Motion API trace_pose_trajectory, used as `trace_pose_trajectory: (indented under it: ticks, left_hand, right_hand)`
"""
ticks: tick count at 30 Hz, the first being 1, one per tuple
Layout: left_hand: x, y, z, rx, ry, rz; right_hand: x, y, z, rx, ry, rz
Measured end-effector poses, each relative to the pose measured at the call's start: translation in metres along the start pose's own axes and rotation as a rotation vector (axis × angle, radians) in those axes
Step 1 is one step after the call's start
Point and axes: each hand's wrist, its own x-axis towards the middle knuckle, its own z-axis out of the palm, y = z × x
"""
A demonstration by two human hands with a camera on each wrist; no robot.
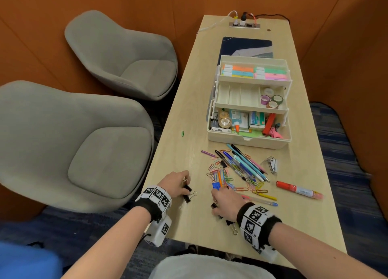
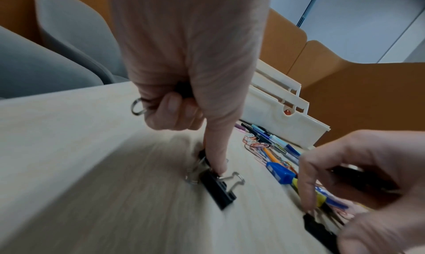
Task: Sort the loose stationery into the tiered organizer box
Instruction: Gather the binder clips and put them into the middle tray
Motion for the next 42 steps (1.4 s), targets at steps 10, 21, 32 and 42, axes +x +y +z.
trace_pose_trajectory:
  ticks: [10, 21, 32, 42]
  left_hand:
    - [0.013, 0.005, 0.002, 0.184, 0.143, 0.112]
    - [0.026, 0.016, -0.002, 0.458, 0.118, 0.155]
    - [0.037, 0.028, -0.021, -0.348, 0.245, -0.099]
    - [0.023, 0.063, -0.039, -1.568, 0.056, -0.125]
  right_hand:
    - [0.016, -0.005, -0.004, -0.120, 0.083, -0.019]
    - [0.021, 0.018, -0.019, 0.293, 0.177, 0.114]
    - [0.024, 0.051, -0.028, 0.705, 0.493, 0.427]
    - [0.012, 0.054, -0.044, 2.182, 0.360, 0.379]
